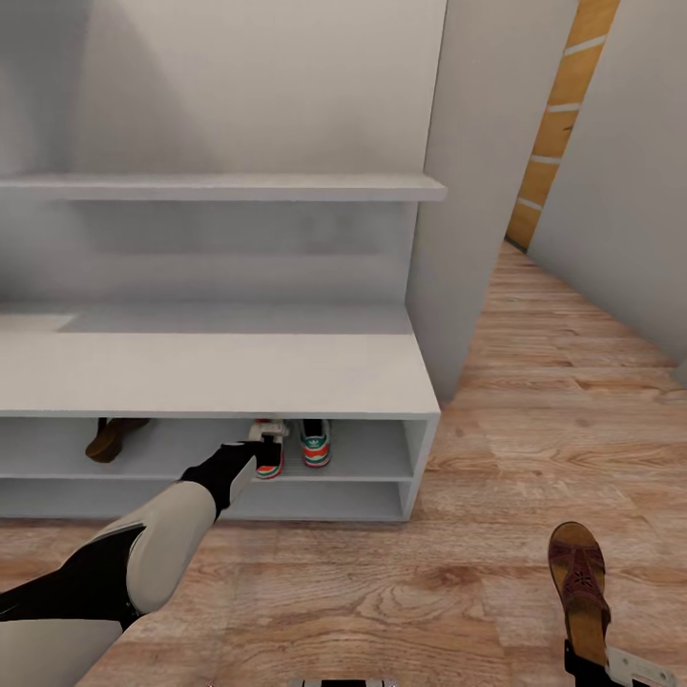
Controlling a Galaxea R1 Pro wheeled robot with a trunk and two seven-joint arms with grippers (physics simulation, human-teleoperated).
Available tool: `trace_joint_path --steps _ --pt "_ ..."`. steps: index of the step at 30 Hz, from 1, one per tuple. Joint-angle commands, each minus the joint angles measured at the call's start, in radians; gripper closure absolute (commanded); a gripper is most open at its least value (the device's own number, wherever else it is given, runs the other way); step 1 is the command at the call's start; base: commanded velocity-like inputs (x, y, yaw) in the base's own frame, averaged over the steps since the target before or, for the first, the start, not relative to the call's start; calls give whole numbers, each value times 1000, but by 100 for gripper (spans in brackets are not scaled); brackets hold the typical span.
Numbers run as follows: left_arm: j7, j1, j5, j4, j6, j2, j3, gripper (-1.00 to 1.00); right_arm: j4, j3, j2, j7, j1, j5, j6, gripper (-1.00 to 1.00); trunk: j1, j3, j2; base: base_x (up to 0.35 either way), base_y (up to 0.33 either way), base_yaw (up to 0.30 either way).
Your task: Pick up the two gym shoes and the two sandals from the corridor floor and place them onto the hallstand (shoe rack) in the corridor, making sure they are on the rack and not on the floor. Arrange them so the two gym shoes are next to each other and the two sandals are next to each other.
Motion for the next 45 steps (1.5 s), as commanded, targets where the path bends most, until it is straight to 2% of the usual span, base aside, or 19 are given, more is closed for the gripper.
trace_joint_path --steps 1,45 --pt "0 1 -9 -3 5 -1 7 100 -1 9 -1 -6 0 -4 -1 100 4 -4 -8 0 0 0" --pt "0 6 -9 -8 4 1 7 100 0 7 -1 -6 0 -2 0 100 8 -7 -15 59 -17 0"
